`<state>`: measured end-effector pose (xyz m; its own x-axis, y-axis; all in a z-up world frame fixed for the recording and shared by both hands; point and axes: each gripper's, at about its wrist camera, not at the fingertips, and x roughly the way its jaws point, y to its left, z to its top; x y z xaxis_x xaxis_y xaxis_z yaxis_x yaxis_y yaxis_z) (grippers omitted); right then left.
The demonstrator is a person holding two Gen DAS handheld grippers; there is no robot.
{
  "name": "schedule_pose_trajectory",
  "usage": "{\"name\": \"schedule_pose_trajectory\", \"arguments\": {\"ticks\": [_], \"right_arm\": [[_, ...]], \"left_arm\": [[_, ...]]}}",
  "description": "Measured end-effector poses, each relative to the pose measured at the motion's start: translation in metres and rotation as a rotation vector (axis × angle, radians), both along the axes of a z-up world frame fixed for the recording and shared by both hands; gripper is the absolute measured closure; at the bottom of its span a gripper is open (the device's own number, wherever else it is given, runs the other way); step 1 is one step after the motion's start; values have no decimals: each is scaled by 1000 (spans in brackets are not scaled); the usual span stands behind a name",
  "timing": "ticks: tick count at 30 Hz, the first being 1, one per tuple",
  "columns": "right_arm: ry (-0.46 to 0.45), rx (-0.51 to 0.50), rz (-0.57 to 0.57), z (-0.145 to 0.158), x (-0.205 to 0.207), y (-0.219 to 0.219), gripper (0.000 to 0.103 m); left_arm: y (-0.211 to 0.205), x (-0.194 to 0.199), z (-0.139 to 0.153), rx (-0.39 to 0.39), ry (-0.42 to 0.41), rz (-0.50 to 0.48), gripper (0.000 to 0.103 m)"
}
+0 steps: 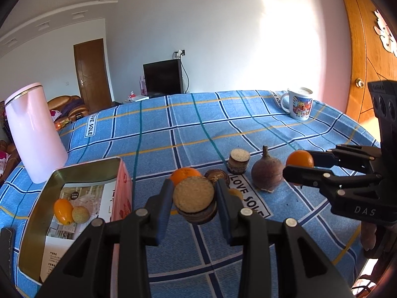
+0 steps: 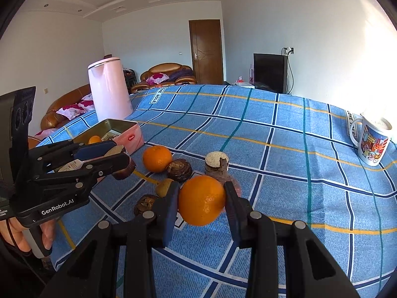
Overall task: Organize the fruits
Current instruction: 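Carry both items over the pink tin and open both grippers to release them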
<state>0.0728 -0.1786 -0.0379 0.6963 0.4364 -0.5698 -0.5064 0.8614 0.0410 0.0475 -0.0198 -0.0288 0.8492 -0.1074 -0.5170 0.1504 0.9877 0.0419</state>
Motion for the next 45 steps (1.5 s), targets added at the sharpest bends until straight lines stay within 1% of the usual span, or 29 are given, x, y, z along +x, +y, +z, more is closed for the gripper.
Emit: {"name": "schedule_pose_trajectory", "arguments": {"ticks": [12,35,40,45], "right_arm": [[-75,21,-4,8,-11,-4,65],[-179,45,-10,16,-27,-7,65],[-191,37,-17,17,-29,-6,65],[-202,14,-24,17,-31,-2,65]], "left_arm": [[5,-9,5,-15,-54,19,67],[6,-21,10,-6,-134,47,67],[5,-24,11,-4,-154,53,67],[9,-25,12,-21,-159,53,67]]}}
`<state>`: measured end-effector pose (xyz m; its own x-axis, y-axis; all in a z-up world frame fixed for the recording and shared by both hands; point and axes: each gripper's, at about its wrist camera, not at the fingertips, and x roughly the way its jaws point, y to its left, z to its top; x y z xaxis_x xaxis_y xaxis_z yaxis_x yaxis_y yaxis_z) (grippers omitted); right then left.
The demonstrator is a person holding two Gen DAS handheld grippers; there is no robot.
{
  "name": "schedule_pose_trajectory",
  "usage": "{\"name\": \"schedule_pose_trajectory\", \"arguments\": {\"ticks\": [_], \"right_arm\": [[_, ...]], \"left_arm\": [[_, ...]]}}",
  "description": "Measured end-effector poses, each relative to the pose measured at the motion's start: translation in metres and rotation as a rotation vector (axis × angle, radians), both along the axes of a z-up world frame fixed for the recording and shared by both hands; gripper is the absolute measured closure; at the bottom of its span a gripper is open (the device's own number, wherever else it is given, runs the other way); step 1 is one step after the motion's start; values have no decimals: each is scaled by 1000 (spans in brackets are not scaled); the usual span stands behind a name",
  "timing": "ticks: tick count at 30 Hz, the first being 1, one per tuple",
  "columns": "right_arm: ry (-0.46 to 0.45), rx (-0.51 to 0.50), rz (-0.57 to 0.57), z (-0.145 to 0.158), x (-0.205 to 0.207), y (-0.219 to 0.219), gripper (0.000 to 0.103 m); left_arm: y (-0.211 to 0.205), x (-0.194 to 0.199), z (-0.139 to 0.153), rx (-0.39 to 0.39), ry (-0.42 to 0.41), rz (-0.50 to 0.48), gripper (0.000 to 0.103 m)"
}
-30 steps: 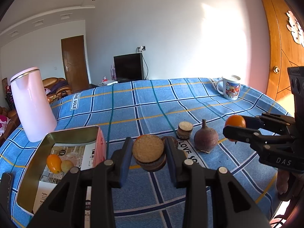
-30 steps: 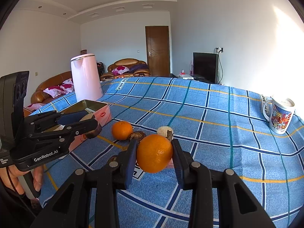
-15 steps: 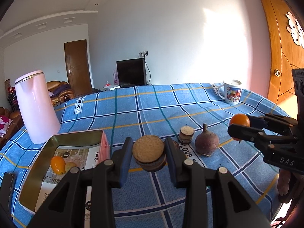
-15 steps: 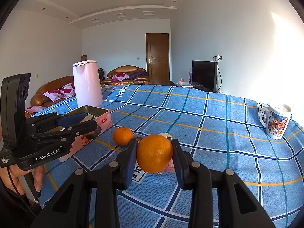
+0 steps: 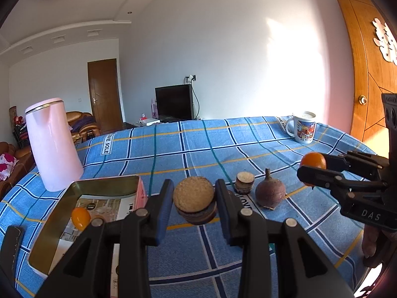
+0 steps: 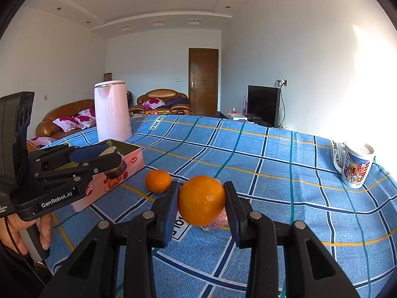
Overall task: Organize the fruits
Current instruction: 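Carry both items over the pink tin and open both grippers to release them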
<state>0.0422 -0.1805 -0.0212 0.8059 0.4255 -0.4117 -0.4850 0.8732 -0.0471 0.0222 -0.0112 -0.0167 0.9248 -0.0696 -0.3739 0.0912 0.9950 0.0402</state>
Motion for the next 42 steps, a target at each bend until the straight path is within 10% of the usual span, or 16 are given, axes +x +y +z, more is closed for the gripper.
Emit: {"name": "schedule_pose_trajectory", "arguments": {"ticks": [15,26,42], "right_arm": [[6,-58,16,2,7,24,65],[42,-72,237,20,25,125,65],[194,-208,401,-33,29,238,64]], "left_arm": [[23,-7,6,-23,0,29,67],[116,1,3,-59,69,231,67],[173,8,-18,-102,171,328,67]]}}
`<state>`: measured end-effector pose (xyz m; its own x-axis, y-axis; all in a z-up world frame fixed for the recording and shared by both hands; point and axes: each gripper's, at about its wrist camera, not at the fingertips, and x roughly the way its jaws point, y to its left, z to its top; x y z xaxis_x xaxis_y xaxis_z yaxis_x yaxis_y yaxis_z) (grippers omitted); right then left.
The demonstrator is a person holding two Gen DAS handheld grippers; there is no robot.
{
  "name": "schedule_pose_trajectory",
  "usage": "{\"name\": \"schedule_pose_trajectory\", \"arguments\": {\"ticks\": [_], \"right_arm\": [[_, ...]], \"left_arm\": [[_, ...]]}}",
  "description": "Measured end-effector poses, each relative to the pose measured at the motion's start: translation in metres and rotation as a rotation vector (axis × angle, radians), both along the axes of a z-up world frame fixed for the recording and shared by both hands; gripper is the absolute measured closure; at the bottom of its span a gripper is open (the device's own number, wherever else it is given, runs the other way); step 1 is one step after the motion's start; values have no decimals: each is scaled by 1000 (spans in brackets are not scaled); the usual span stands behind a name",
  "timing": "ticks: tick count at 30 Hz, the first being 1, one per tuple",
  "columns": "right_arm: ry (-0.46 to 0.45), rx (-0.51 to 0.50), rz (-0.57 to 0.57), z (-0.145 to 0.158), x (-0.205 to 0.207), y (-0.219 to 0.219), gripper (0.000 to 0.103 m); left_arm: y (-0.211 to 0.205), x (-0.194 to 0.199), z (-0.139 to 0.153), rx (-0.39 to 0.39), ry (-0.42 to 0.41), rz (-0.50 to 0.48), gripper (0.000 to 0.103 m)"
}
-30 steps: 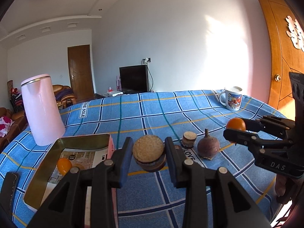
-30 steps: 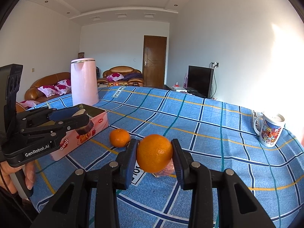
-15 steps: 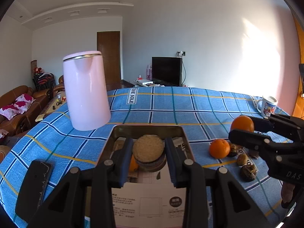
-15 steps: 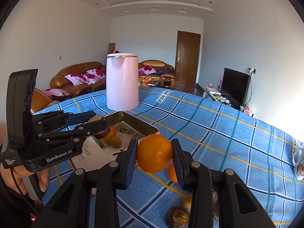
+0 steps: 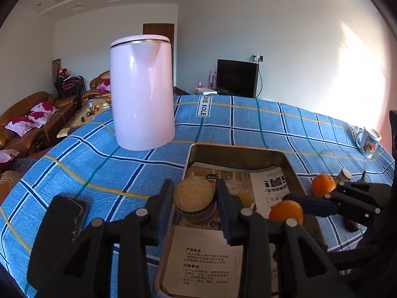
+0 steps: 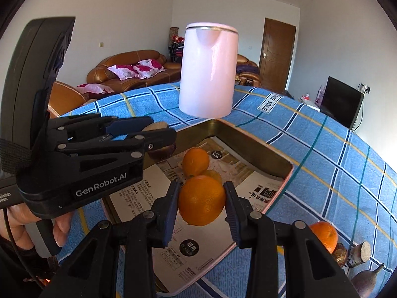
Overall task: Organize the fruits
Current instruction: 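Carry both items over the pink tin and open both grippers to release them, then grasp a brown mangosteen with the right gripper while the left gripper grasps a small brownish fruit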
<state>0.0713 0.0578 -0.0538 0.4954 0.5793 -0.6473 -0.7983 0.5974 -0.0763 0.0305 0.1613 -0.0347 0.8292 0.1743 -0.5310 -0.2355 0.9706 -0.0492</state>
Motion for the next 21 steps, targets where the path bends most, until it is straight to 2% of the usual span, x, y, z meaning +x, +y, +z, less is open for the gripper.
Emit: {"name": "schedule_pose_trajectory", "arguments": {"ticks": [5,7,11,16,21], "right_arm": [[-23,13,-14,7,-6,-12,59],[-46,25,-32,15,-10,-26,53],[-51,17,-117,22,-12,-73,50],[-12,-24,-295,13,-8,-145,47],[74,-44,-324,-1,0,-166,46]], "left_arm": [[-5,-2,3,4,-11,8,63],[-11,-5,7,6,-25,-5,59],[-29,-11,15,14,-62,-30,42],[-66,-7,19,20,-73,-110,41],[-97,-1,20,34,-55,-185,41]]}}
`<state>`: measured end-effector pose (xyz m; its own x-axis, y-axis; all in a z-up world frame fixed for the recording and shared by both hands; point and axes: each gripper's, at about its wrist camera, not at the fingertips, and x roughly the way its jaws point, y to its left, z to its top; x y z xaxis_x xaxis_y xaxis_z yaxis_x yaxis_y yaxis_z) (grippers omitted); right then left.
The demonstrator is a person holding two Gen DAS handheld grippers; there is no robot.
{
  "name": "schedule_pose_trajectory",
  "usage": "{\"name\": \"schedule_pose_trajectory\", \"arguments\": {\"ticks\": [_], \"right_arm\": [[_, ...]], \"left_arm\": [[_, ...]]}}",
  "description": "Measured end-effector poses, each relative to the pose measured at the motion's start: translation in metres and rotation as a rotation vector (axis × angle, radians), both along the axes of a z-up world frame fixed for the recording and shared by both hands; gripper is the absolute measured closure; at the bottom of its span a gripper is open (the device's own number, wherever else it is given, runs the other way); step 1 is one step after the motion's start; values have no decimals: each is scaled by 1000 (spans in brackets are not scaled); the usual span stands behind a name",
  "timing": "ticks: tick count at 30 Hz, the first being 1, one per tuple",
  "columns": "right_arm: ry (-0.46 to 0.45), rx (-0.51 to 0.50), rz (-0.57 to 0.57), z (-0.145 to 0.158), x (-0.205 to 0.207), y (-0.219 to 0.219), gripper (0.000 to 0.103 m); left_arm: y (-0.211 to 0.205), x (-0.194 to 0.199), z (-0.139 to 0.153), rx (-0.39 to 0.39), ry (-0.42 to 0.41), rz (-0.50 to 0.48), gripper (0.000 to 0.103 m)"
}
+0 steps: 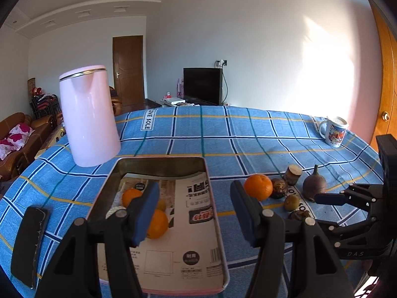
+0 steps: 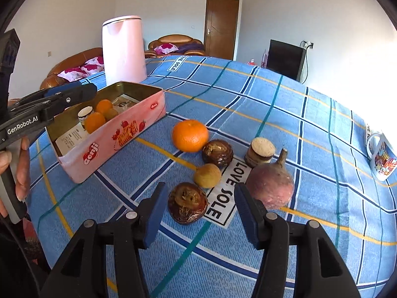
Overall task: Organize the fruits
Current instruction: 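Grasp a brown mangosteen with the right gripper while the left gripper grasps a small brownish fruit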
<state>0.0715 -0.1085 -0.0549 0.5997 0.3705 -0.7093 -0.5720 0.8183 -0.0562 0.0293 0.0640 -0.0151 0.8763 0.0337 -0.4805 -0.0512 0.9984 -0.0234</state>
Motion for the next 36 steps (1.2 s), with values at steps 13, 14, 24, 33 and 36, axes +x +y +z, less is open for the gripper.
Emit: {"name": "schedule_pose_trajectory", "arguments": {"ticks": [13,14,24,33,36], "right_arm": [[117,-7,45,-15,7,2,63],[100,-6,40,-13,5,0,63],[-62,38,-176,14,8,-63,63],[-98,76,-214,16,10,-83,63],[-124,98,-196,20,7,-80,63]], "left_arm": [[-38,13,-1,26,29,-88,41],[-42,14,0,28,30,-97,41],[-92,40,-13,37,114,-208,41],[-121,62,-37,38,257,-288,44],[-121,68,-40,20,281,-291,59]]}}
